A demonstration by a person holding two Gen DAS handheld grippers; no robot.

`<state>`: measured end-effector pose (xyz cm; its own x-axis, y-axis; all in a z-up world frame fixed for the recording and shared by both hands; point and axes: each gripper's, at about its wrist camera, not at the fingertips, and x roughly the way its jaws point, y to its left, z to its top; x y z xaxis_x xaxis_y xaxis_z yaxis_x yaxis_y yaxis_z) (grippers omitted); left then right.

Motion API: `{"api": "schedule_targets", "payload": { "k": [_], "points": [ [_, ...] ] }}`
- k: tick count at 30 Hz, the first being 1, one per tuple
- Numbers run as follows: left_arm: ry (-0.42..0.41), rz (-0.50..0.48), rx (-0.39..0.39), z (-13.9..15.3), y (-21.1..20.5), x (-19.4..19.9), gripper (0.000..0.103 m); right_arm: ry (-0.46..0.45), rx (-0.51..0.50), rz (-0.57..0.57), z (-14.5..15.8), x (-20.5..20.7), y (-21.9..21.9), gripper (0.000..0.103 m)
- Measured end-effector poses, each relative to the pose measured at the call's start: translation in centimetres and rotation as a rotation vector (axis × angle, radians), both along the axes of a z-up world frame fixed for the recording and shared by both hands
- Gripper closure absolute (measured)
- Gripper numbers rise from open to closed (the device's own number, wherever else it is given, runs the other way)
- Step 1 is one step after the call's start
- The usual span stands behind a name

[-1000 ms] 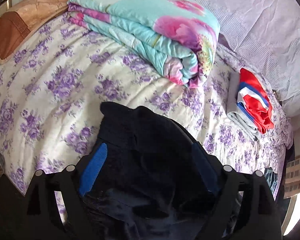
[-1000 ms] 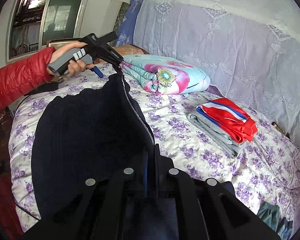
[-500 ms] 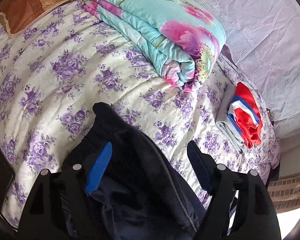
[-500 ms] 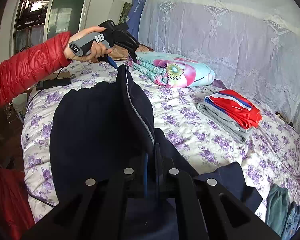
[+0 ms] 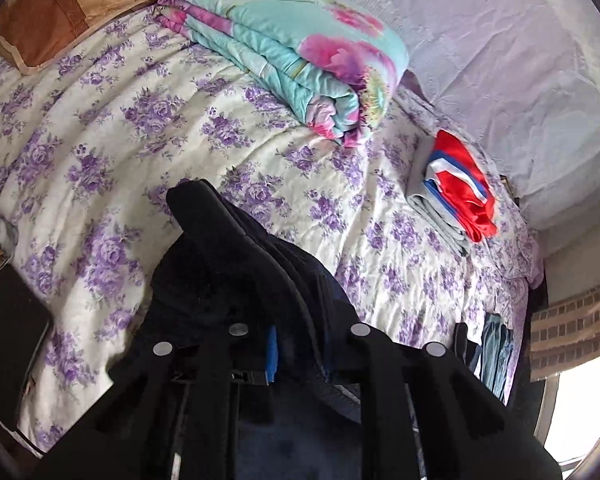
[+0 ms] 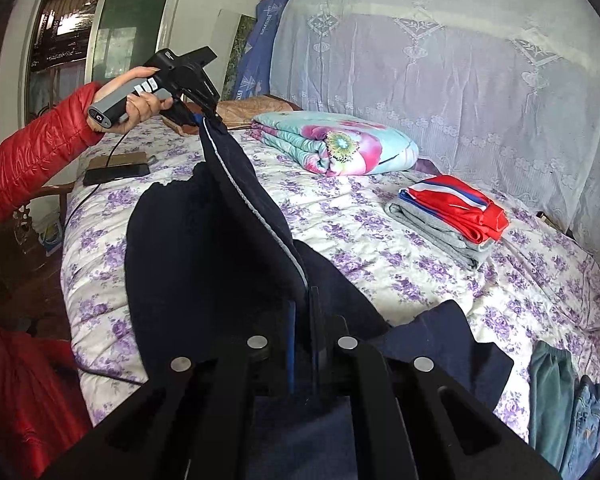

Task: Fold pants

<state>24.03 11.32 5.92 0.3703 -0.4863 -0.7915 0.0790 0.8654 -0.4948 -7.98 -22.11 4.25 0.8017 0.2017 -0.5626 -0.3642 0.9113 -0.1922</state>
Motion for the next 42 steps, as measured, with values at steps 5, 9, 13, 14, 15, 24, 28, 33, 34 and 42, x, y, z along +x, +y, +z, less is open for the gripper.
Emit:
{"api": "schedule_targets", "payload": {
  "k": [5, 9, 13, 14, 15, 24, 28, 33, 34, 42],
  "points": [
    [-0.019, -0.065, 0.028, -2.5, 2.4, -5.5, 0.088, 0.096, -0.006, 0.022, -3.5, -3.0, 1.5, 0.097],
    [0.005, -0.061, 0.028, -7.2, 4.3, -8.4, 0.088, 0.159, 0.021, 0.010, -6.3, -4.0, 2.0, 0.097],
    [0.039, -0.049, -0.066, -11.0, 6.3, -9.0, 0.087, 0.207, 0.025, 0.006, -8.0, -3.8, 2.4, 0.096],
    [0.041, -0.046, -0.105, -11.6, 6.8, -9.0, 0.086, 0.218, 0.015, 0.007, -8.4, -3.7, 2.6, 0.096],
    [0.043, -0.041, -0.144, -11.9, 7.3, -9.1, 0.085, 0.225, 0.005, 0.005, -8.8, -3.7, 2.8, 0.096],
    [-0.145, 0.191, 0.008, -7.4, 12.4, -13.1, 0.068, 0.224, -0.006, -0.031, -10.1, -3.8, 3.2, 0.095],
    [-0.250, 0.065, -0.017, -4.3, 9.9, -14.0, 0.066, 0.230, 0.015, -0.047, -10.0, -3.7, 3.1, 0.094],
    [-0.217, -0.085, 0.031, -6.5, 2.8, -11.6, 0.053, 0.261, 0.050, -0.048, -8.2, -3.9, 2.7, 0.082],
    [-0.210, -0.111, 0.072, -7.6, 1.2, -11.3, 0.053, 0.248, 0.078, -0.052, -7.1, -4.3, 2.3, 0.078],
    [-0.461, -0.202, 0.384, -10.8, -5.3, -14.4, 0.007, 0.102, 0.121, -0.503, 0.2, 1.6, -2.0, 0.025]
  ]
}}
